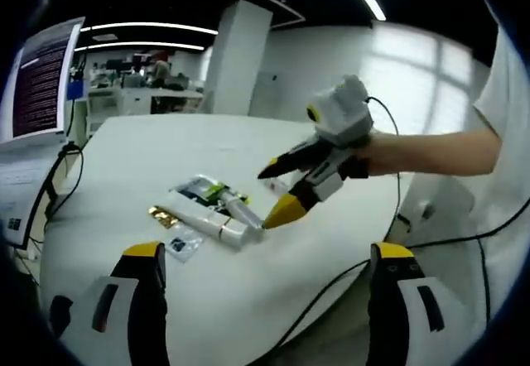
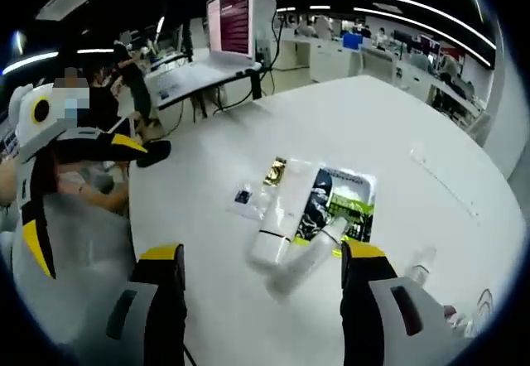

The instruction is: Arrange the skincare products in the storage area until every visible bottle or jar stands upright without overlapping.

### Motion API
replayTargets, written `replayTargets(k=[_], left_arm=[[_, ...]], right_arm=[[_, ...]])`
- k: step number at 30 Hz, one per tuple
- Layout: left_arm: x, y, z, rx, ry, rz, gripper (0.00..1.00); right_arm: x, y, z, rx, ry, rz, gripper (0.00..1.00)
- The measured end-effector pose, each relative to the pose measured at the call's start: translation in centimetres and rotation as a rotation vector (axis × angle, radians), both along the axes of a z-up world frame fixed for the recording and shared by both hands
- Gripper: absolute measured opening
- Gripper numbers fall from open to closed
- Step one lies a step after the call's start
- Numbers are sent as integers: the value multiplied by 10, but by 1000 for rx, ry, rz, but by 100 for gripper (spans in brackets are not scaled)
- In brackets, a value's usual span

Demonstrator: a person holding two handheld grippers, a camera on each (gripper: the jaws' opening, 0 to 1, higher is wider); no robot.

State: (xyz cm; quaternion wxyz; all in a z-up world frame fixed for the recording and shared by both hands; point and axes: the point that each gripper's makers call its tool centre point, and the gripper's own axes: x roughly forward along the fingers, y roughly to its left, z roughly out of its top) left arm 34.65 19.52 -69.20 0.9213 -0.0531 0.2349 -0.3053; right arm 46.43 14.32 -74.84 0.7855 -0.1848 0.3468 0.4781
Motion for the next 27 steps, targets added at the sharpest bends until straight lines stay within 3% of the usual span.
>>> replayTargets(k=[14,23,27], left_arm=[[-3,-9,-9,6,35,-47,92],[-5,-11,-16,22,61,-67,91],[-6,-11,-17,19,67,-68,91]], right_arm=[[29,33,-35,-114,67,-6,65],[45,50,-62,-147,99,-5,60],[50,49,-60,-162,87,-14,58]])
